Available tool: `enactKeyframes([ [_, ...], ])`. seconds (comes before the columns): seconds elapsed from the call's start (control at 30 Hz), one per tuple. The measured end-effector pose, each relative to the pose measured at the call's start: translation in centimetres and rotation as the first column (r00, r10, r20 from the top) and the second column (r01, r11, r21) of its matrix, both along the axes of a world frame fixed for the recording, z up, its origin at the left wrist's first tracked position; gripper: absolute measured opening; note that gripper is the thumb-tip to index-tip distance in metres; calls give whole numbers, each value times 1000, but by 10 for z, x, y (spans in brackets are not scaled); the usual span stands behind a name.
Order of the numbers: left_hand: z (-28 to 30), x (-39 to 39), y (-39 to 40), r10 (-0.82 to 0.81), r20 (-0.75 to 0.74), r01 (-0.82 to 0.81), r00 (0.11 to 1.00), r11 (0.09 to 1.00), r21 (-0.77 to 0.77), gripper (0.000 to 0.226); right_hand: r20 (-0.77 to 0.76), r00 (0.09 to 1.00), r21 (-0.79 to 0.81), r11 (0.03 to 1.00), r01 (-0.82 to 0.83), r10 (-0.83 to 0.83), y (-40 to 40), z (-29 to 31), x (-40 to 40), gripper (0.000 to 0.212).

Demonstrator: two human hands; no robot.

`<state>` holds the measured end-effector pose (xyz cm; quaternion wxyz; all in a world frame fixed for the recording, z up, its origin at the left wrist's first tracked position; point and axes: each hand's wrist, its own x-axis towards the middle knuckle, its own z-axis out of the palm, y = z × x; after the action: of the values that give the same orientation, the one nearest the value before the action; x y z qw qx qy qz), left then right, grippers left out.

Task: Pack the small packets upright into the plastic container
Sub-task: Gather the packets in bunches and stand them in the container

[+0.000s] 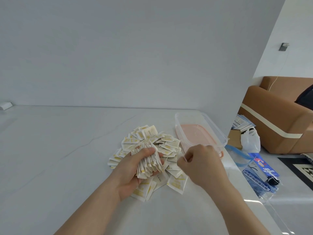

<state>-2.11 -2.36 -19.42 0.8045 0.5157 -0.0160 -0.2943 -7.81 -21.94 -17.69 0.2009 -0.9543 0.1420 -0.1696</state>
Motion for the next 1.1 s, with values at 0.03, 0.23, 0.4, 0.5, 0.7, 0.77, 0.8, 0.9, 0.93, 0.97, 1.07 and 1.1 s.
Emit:
enactKeyframes([
  [0.03,0,0,0,-8,-7,8,1000,1000,-7,47,85,996,64,998,-6,0,-3,4,-1,25],
  [0.23,-2,-1,-3,3,21,-2,1000,1000,-30,50,458,864,149,940,-306,209,25,-8,-1,12],
  [0.4,1,-1,-2,31,2,-30,1000,998,-56,45,416,861,361,815,-453,294,33,-14,1,14],
  [0.5,6,-2,1,20,-33,-23,999,998,-66,43,300,868,414,766,-493,396,25,-12,0,39],
  [0.7,10,-5,4,-123,5,123,992,992,-19,43,205,854,203,833,-515,478,12,-5,1,52],
  [0.77,10,-8,3,-156,14,156,988,988,-3,40,200,843,154,833,-531,500,13,-7,4,59],
  [0.8,10,-9,3,-170,22,171,985,985,-1,40,203,836,160,825,-542,509,13,-10,5,61],
  [0.9,10,-9,3,-184,35,184,982,983,11,50,238,822,190,805,-561,517,14,-13,6,62],
  [0.93,10,-8,4,-186,38,186,982,982,13,51,253,820,197,802,-564,514,14,-14,6,62],
  [0.97,10,-8,4,-190,42,189,981,982,14,51,268,817,209,797,-567,511,14,-15,6,62],
  [1.07,9,-7,5,-205,62,204,977,979,16,49,296,814,281,769,-574,500,19,-17,5,60],
  [1.1,9,-7,6,-211,68,211,975,978,11,47,295,821,300,768,-566,490,20,-18,5,60],
])
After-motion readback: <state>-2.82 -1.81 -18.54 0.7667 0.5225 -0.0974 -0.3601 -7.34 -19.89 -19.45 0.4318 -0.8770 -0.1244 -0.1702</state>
